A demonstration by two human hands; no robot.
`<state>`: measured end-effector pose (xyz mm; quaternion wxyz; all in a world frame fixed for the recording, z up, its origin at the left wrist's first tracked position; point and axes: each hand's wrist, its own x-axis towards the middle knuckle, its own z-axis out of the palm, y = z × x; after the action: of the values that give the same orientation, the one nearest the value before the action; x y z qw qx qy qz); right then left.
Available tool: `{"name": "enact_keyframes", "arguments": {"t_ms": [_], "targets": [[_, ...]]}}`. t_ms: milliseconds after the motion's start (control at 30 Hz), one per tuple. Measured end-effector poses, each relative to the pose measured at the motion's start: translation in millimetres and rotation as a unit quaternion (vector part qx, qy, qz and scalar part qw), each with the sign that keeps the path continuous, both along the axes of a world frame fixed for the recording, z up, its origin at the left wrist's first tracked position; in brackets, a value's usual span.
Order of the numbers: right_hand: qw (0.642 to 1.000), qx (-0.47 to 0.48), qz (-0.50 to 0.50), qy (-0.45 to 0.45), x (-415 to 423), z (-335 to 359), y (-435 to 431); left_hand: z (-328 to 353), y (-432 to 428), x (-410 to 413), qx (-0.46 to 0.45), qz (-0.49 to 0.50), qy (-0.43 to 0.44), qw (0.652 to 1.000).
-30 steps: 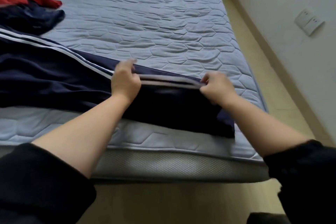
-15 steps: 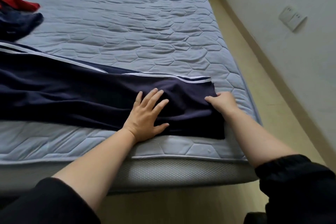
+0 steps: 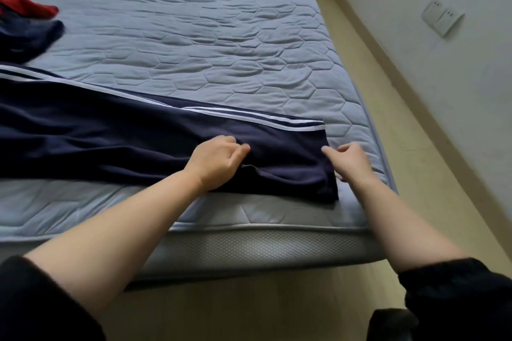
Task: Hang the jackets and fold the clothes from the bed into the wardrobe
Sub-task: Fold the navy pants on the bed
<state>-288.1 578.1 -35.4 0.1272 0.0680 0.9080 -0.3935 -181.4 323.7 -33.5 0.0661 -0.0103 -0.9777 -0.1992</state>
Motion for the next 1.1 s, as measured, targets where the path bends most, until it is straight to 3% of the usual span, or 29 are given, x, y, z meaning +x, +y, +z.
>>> {"name": "enact_keyframes", "arguments": {"t_ms": [67, 167, 400, 600, 800, 933, 1000, 1100], "targets": [[0.992, -0.104, -0.049, -0.047, -1, 0, -9, -5, 2, -7, 0.043, 0.135, 0.041, 0.989], [0.99, -0.103, -0.058, -0.08, -4, -1, -20, -14, 7, -11, -0.008, 0.205, 0.004, 0.979], [0.988, 0.105, -0.069, 0.09, -32, 24, 14, -17, 51, -18, -0.045, 0.132, -0.13, 0.982], [0.965, 0.216, -0.114, 0.093, -32, 11, 54, -14, 91, -33, -0.061, -0.008, -0.209, 0.976], [0.956, 0.221, -0.087, 0.171, -24, 2, 52, -10, 39, -24, -0.128, -0.112, -0.11, 0.979], [0.958, 0.267, -0.023, 0.103, -29, -2, 60, 0, 39, -23, -0.191, -0.094, -0.071, 0.974], [0.956, 0.273, -0.048, 0.099, -34, 4, 61, 5, 46, -25, -0.133, -0.096, -0.06, 0.985], [0.921, 0.358, -0.045, 0.145, -36, 10, 48, 10, 48, -27, 0.051, -0.104, -0.159, 0.98]]}}
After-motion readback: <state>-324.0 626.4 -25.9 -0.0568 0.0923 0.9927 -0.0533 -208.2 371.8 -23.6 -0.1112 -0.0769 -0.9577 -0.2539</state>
